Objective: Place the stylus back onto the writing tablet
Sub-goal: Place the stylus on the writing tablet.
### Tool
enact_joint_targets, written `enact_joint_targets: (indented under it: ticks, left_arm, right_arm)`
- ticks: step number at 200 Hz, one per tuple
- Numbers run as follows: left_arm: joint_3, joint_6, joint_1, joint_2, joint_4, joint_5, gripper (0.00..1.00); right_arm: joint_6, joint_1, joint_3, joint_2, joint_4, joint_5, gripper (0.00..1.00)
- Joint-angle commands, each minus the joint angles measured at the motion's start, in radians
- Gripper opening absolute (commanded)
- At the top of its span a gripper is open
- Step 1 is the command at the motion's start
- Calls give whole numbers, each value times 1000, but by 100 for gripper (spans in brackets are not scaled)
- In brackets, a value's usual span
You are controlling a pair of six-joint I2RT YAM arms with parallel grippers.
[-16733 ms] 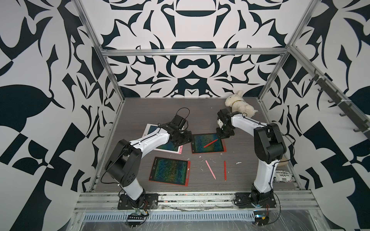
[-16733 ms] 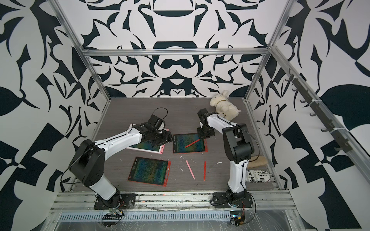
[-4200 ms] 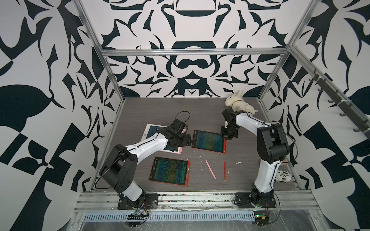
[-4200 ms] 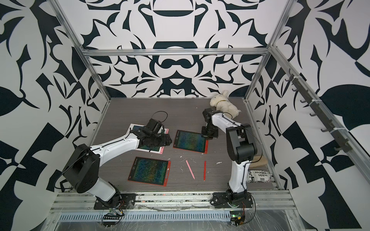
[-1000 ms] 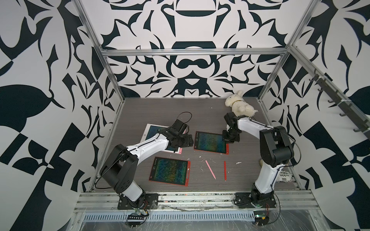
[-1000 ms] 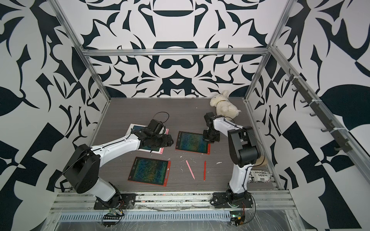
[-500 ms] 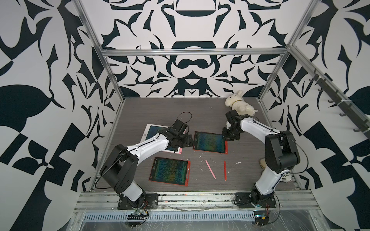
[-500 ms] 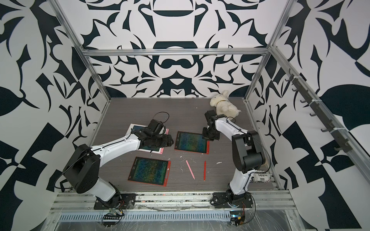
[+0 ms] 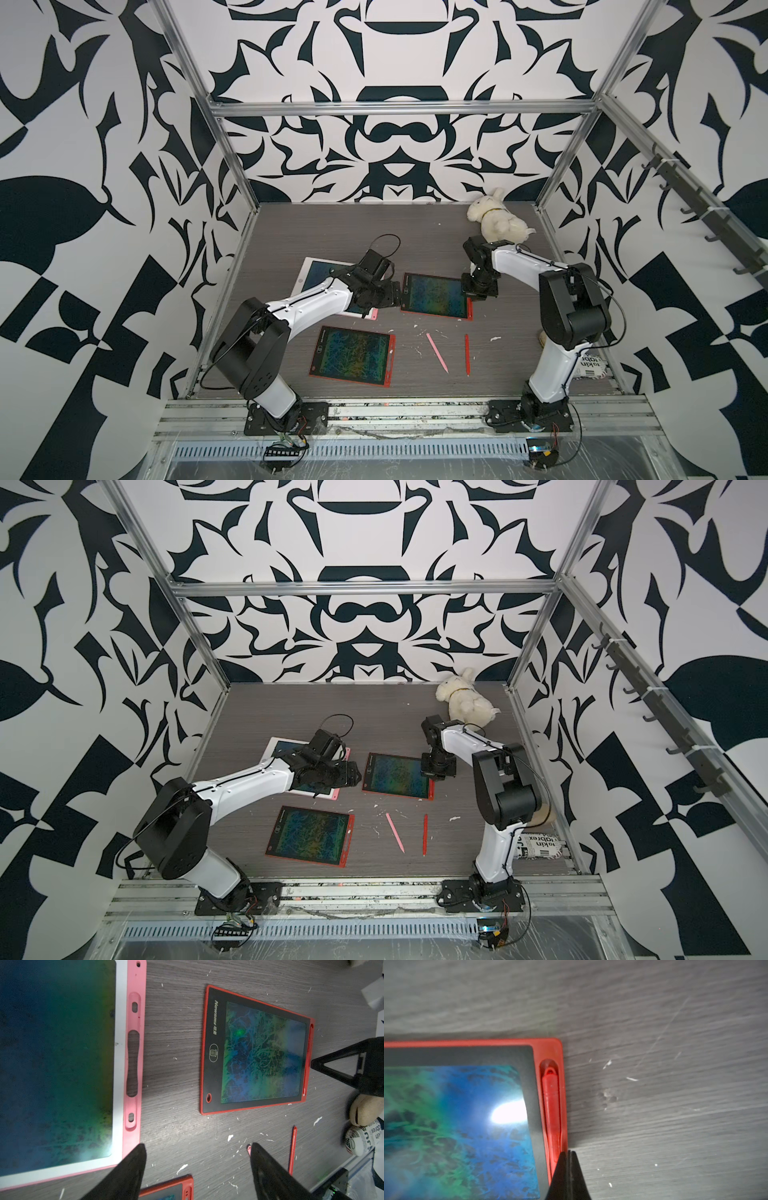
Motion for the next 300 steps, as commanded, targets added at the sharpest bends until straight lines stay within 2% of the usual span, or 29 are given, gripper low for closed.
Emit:
enact_joint_targets:
  ticks: [1, 96, 153, 192, 218, 300]
  left_arm:
    - [33, 4, -3, 18, -9, 9, 81]
    - [38, 6, -3, 29, -10, 12, 81]
    - [34, 5, -3, 29, -7, 11, 81]
    - [33, 3, -5, 27, -8, 12, 81]
    - [32, 3, -5, 25, -7, 12, 81]
    - [28, 5, -5, 18, -10, 9, 81]
  right_arm:
    - [8, 13, 30, -7, -31, 31, 0]
    - [34, 16, 45, -37, -68, 65, 0]
    - [41, 25, 48, -57, -61, 25, 6]
    - [48, 38, 41, -53, -50, 10, 15]
    - [51, 44, 39, -38, -46, 11, 16]
    - [25, 43, 65, 52, -23, 48, 0]
